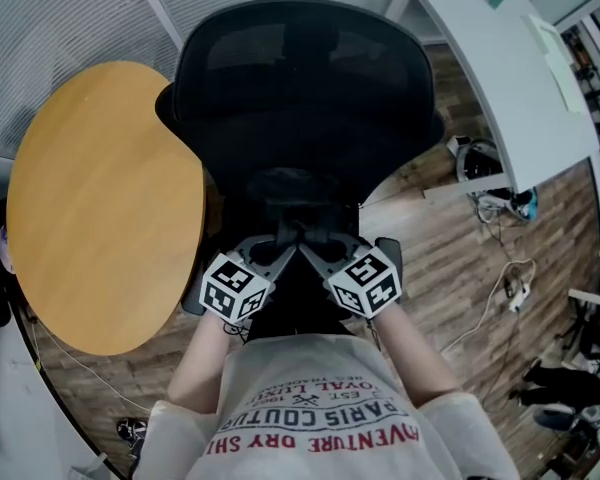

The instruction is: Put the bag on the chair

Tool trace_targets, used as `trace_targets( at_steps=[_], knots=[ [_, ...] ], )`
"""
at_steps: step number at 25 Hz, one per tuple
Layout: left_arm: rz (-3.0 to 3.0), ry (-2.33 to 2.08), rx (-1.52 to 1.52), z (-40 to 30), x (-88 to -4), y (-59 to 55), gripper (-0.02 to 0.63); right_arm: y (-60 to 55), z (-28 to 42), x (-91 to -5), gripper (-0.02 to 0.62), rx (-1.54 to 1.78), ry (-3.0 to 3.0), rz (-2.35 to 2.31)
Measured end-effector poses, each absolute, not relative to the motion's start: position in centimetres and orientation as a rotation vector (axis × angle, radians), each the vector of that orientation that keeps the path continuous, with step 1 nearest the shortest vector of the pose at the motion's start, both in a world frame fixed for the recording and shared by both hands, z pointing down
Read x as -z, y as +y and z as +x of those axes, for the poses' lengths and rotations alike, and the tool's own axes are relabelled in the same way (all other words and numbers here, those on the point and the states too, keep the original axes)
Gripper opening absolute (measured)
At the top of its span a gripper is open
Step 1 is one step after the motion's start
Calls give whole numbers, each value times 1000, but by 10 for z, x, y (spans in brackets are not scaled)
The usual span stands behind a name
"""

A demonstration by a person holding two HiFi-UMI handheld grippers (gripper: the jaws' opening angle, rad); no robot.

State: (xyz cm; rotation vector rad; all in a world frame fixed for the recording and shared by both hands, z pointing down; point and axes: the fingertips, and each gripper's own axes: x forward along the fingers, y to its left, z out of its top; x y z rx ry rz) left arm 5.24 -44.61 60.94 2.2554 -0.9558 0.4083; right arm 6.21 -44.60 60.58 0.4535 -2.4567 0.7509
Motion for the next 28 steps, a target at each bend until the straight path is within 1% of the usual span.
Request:
trace_targets(
  at_steps=[4,8,15,16,18,23,26,28],
  knots=[
    [2248,-972,-446,53,-623,-445,60,-437,65,-628,44,-725,-2400,448],
    [2260,-978,-482,54,-645,-446,60,-437,68,-656,44,-768,-2348,478],
    [2216,-1022,-350,54,-675,-457,61,-448,71,-692,49,-860,-2289,566],
    [2199,-1036,-330,53,-676,-459,70,-451,72,-693,62,-858,-2283,582],
    [2164,-1077,-305,49,-676,-463,93,-456,74,-693,110,-851,-2273,622],
    [2132,-1188,-293,40,-675,-470,188,-467,82,-689,193,-792,-2273,725],
    [2128,-1177,-257,41,-669,-470,231,-467,88,-688,249,-725,-2268,756],
    [2139,-1169,-242,43,-663,-469,242,-467,92,-684,258,-703,-2275,786]
  ],
)
